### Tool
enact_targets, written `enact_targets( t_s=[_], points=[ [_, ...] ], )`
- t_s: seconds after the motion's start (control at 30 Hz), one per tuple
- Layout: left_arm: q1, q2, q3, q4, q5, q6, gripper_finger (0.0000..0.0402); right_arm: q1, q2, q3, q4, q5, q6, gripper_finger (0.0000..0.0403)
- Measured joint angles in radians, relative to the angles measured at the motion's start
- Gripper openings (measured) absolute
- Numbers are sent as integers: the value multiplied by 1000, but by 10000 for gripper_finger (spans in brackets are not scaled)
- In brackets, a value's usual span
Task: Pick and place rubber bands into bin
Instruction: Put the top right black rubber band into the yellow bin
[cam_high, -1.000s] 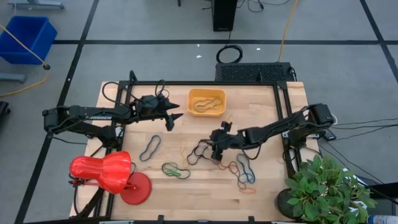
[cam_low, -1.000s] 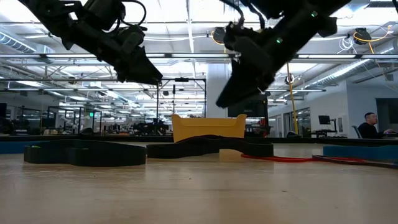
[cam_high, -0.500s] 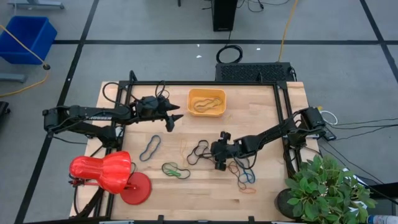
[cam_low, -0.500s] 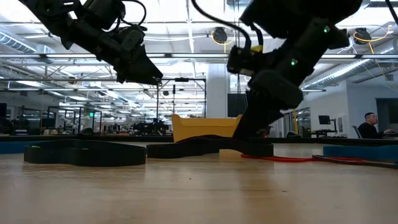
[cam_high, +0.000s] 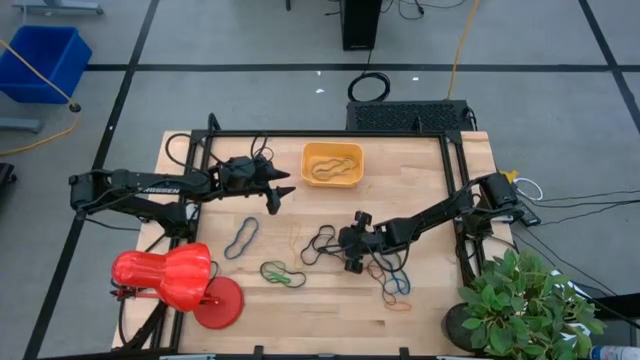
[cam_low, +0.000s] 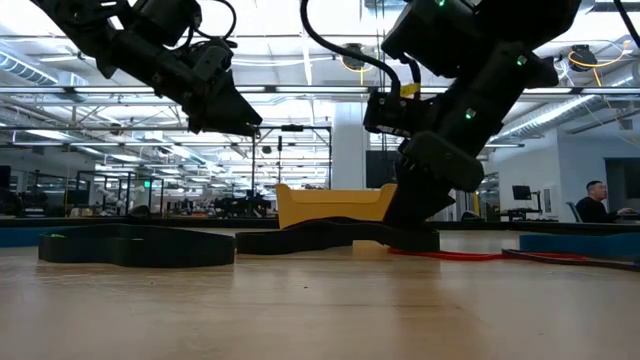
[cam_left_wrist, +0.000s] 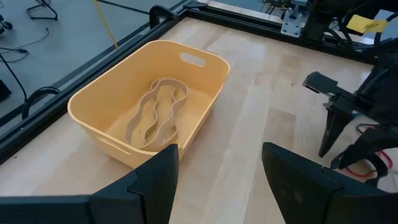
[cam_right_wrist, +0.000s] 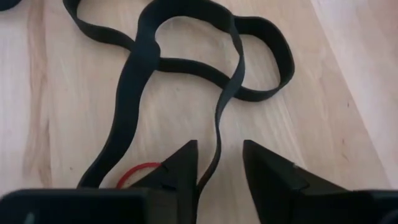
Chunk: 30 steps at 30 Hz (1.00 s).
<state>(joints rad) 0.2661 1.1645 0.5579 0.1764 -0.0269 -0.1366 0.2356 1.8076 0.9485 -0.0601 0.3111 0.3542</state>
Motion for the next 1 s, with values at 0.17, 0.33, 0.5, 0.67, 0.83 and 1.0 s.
enact_targets(
  t_s=[0.17,0.33,0.5,0.67,0.83,1.0],
  points=[
    [0,0,0,0,0,0,239,0,0,0,1,0,0,38],
    [0,0,0,0,0,0,239,0,0,0,5,0,7,7],
    [0,0,0,0,0,-9,239,0,-22,0,30,1,22,3],
    [1,0,1,4,0,-60,239,-14,-136,-1,37,50,-20,2],
    [1,0,1,10,0,-61,239,-40,-308,-1,87,164,-115,1],
    [1,0,1,12,0,-55,239,-87,-449,-1,269,269,-324,1]
  ],
)
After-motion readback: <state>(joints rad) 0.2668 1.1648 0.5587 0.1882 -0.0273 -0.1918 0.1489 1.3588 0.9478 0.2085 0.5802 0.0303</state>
